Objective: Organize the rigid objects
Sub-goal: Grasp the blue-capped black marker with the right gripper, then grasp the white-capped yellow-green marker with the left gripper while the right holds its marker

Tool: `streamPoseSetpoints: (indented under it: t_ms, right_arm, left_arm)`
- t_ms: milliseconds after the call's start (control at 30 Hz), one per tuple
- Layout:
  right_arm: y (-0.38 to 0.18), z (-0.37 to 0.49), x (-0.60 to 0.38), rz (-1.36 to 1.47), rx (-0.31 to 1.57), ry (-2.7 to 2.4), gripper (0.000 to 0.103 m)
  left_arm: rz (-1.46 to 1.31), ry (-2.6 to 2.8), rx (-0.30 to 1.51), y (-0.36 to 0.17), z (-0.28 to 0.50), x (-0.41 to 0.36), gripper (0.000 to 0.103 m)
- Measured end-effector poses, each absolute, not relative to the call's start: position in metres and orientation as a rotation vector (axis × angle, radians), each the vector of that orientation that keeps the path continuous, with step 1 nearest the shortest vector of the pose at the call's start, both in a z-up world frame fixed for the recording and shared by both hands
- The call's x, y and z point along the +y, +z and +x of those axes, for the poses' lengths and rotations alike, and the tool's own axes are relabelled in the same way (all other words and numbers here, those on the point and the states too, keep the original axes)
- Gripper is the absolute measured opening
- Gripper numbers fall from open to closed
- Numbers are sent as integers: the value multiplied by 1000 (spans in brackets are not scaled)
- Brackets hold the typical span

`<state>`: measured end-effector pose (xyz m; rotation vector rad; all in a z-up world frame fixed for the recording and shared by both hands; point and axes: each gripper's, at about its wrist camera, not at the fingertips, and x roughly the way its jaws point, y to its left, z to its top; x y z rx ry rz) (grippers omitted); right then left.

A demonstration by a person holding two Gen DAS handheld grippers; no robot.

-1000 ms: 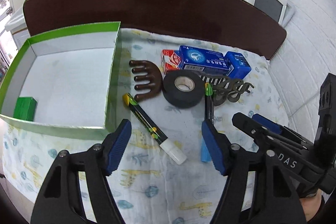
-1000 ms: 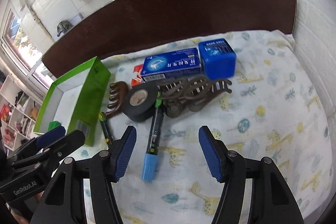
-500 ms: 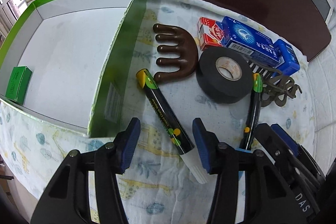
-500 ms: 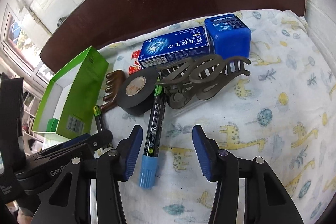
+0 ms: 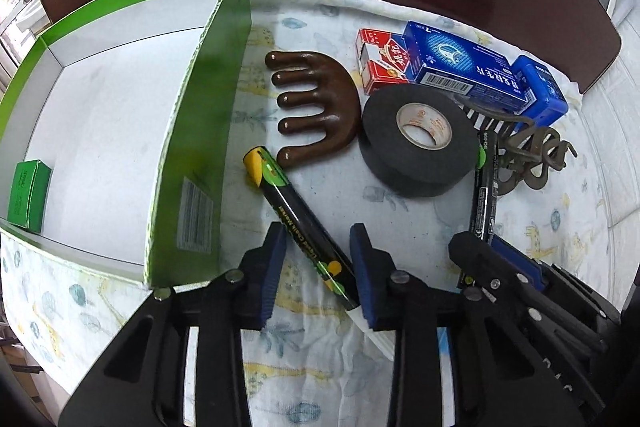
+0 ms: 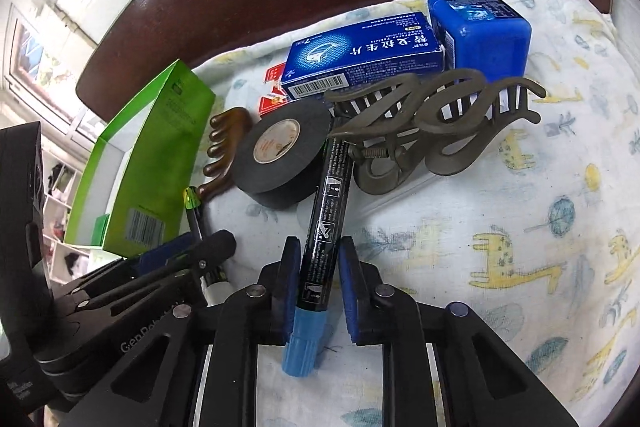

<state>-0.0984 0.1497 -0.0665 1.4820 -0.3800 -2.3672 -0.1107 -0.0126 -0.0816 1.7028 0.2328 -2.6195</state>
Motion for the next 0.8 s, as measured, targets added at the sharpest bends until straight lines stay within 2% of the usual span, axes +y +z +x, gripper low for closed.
streamPoseSetpoints:
  t_ms: [200, 367, 533, 667, 800]
  right_arm:
    - [-56, -81, 155, 1472, -289, -2346, 18]
    - [-56, -62, 171, 1526, -265, -2340, 18]
    - [-60, -59, 182, 1554, -288, -2354, 18]
    - [-64, -60, 181, 1563, -296, -2348, 18]
    - [-66, -62, 176, 1558, -269, -2355, 18]
  left_arm:
    - [1854, -2737, 84, -82, -93, 12, 24]
    - [1967, -2787, 23, -83, -78, 28, 23]
    - [1959, -2767, 41, -82, -78, 28, 26]
    - [1907, -2724, 89, -77, -84, 25, 34]
    - [1872, -2718, 53, -82, -89, 29, 31]
